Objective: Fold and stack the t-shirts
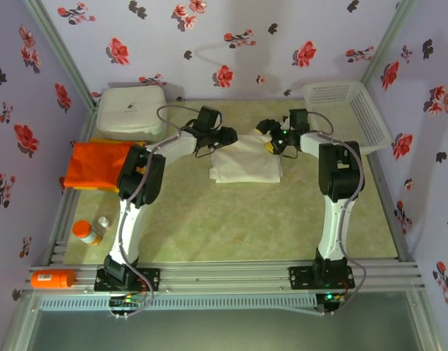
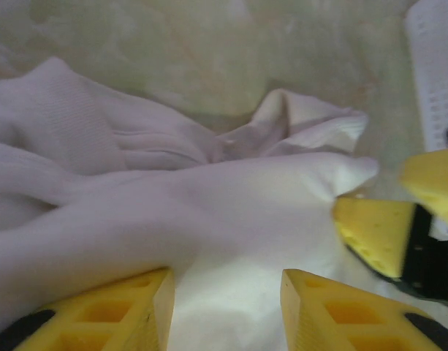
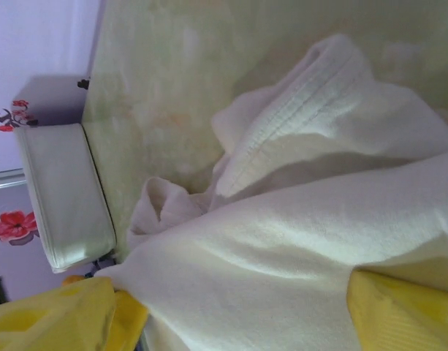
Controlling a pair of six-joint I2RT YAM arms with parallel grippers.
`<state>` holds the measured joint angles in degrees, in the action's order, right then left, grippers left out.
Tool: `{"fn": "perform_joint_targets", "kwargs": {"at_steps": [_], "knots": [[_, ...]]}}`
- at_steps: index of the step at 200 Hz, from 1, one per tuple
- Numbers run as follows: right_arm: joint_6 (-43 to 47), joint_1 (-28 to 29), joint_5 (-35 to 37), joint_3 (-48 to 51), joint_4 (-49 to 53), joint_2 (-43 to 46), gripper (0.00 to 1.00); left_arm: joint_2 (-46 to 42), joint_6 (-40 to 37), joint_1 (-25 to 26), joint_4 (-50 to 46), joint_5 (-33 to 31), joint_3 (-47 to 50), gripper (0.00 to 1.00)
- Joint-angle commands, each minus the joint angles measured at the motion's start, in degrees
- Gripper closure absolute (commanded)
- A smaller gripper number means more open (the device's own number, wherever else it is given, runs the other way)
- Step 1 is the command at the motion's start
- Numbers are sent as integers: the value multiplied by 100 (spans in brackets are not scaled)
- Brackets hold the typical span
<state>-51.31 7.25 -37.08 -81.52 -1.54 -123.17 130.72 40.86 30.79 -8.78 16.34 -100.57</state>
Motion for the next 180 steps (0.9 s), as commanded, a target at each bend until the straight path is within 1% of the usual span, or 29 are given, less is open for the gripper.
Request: {"fn": "perform_joint_targets", "kwargs": {"at_steps": [1,15,43,67,80,100,108,147,154,180], "knots": [[118,-89,42,-52,-143,-204,17,305,-473,-198,-407,52,-609,57],[104,-133,28,68,-235,-195,17,479,-584,-260,-615,59,-815,57],[142,-162,3,123,-228,-110,17,525,-638,-392,-681,-27,-856,57],[212,-162,-43,24,-107,1,17,457,-663,-505,-951,-105,-972,56],[242,-166,-167,-57,-58,73,17,246,-716,-538,-1049,-113,-915,55],[259,-157,-221,-30,-74,307,16,-291,-849,-512,-903,-182,-429,50],[294,-157,-208,-3,-32,425,16,-516,-901,-495,-872,-206,-215,45],[563,-112,-91,205,459,1050,15,-1593,-871,-477,-459,-318,1225,34],[638,-97,-36,299,553,1199,15,-1734,-868,-469,-428,-355,1445,31],[880,-33,193,732,988,1814,15,-1988,-1000,-383,-216,-372,2018,26]]}}
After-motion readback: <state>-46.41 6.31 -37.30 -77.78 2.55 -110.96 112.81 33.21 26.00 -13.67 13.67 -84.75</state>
